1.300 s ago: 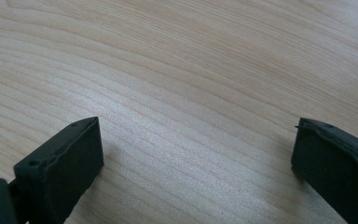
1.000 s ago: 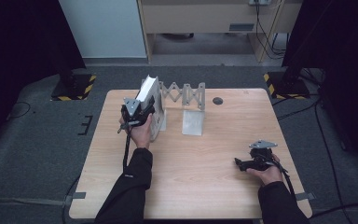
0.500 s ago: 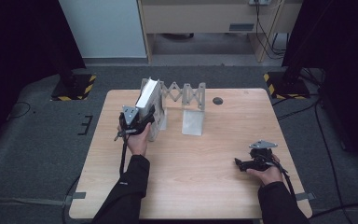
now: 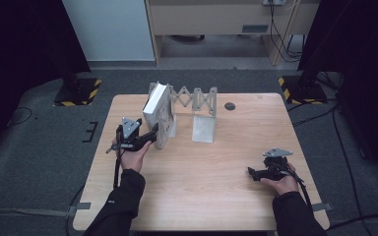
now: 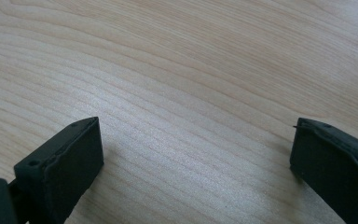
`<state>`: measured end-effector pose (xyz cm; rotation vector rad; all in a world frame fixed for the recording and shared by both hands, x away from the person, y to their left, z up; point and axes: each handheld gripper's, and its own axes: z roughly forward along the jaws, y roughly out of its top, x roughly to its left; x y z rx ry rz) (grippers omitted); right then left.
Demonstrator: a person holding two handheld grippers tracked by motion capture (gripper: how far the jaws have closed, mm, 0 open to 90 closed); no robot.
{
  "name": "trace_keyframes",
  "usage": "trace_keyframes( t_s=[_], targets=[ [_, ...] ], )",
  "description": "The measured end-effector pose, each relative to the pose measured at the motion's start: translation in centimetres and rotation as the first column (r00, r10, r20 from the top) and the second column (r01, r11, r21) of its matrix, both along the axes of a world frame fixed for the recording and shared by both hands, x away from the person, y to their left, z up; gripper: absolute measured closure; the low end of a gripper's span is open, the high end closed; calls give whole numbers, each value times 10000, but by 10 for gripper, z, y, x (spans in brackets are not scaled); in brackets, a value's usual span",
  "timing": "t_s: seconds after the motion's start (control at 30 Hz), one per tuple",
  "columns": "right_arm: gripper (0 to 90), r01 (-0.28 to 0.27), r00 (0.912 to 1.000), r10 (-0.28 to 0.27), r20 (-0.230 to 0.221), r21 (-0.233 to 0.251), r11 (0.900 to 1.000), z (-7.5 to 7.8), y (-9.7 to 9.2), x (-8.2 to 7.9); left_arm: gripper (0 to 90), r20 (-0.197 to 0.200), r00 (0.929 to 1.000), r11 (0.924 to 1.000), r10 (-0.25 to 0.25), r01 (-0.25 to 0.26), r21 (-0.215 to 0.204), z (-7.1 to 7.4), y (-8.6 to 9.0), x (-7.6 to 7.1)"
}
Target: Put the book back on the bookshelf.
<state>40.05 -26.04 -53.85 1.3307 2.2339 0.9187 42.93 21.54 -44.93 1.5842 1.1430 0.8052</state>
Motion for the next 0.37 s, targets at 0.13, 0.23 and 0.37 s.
trace_keyframes(
  t_s=[0.13,0.23,0.37],
  targets=[
    [55,-127,9998,126,-153,-80,9999,2,-2,0,275,-676,9974,9995,-265,275,142,-15,15,-13],
    [57,-71,9999,69,-97,-176,9998,6,-5,0,263,-1121,9931,9987,-335,376,350,-25,30,-24],
    [60,57,10000,-58,-16,-104,9999,7,-8,-1,246,-1741,9838,9973,-435,532,514,-37,48,-41]
  ],
)
